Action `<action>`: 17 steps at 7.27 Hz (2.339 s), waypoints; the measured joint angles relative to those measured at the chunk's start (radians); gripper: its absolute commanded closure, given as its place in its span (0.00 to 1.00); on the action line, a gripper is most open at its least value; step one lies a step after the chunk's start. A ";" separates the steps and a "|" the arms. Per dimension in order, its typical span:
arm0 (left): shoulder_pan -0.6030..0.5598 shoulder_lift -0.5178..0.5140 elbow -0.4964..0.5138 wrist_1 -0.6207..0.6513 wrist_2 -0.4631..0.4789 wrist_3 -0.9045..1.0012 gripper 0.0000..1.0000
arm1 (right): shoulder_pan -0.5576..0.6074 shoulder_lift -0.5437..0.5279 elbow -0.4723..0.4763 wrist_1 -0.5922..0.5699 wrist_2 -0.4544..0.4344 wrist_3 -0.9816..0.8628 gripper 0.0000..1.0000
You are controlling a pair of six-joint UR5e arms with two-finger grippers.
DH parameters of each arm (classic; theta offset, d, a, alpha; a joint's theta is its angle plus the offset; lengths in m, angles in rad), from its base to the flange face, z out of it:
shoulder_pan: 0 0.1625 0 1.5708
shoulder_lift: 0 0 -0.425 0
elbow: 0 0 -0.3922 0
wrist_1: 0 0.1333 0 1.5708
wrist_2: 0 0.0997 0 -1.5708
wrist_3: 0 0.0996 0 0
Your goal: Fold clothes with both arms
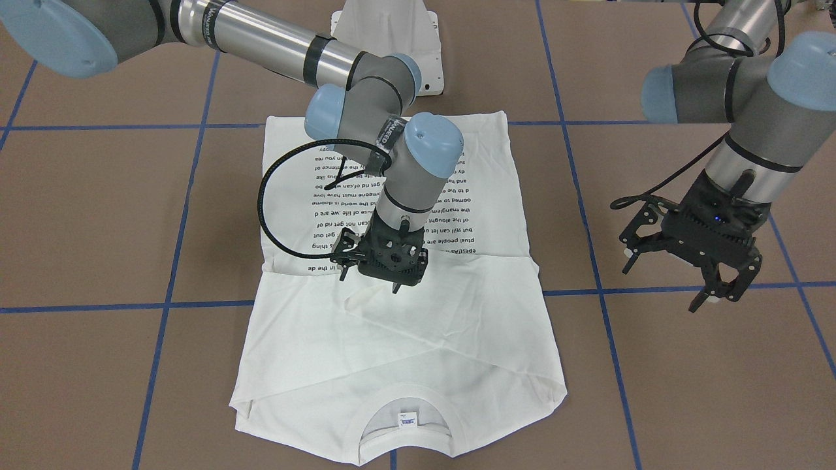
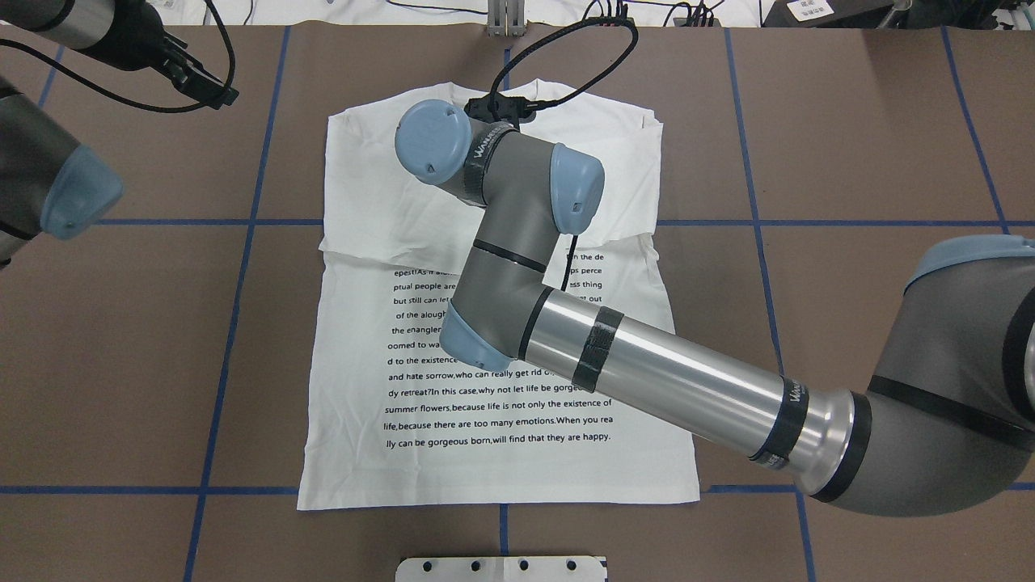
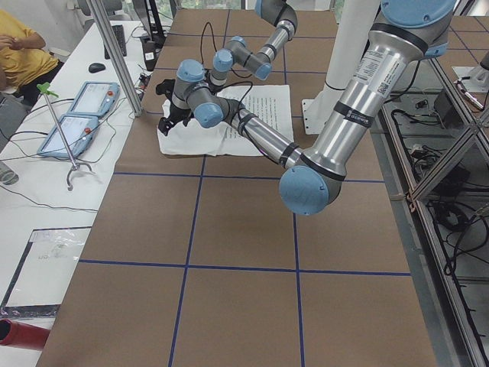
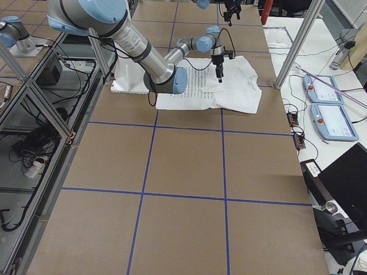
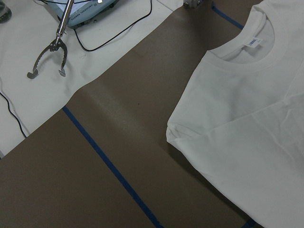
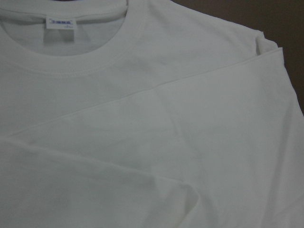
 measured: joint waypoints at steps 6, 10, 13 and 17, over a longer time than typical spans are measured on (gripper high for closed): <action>0.000 0.000 0.000 0.000 0.001 -0.003 0.00 | -0.018 -0.012 -0.037 -0.071 -0.065 -0.068 0.00; 0.001 0.001 0.000 -0.001 0.002 -0.003 0.00 | 0.010 -0.057 0.050 -0.291 -0.114 -0.286 0.00; 0.003 0.002 0.000 -0.001 0.002 -0.017 0.00 | 0.072 -0.178 0.175 -0.290 -0.147 -0.428 0.00; 0.035 0.055 -0.088 0.002 0.007 -0.217 0.00 | 0.102 -0.457 0.679 -0.116 0.036 -0.414 0.00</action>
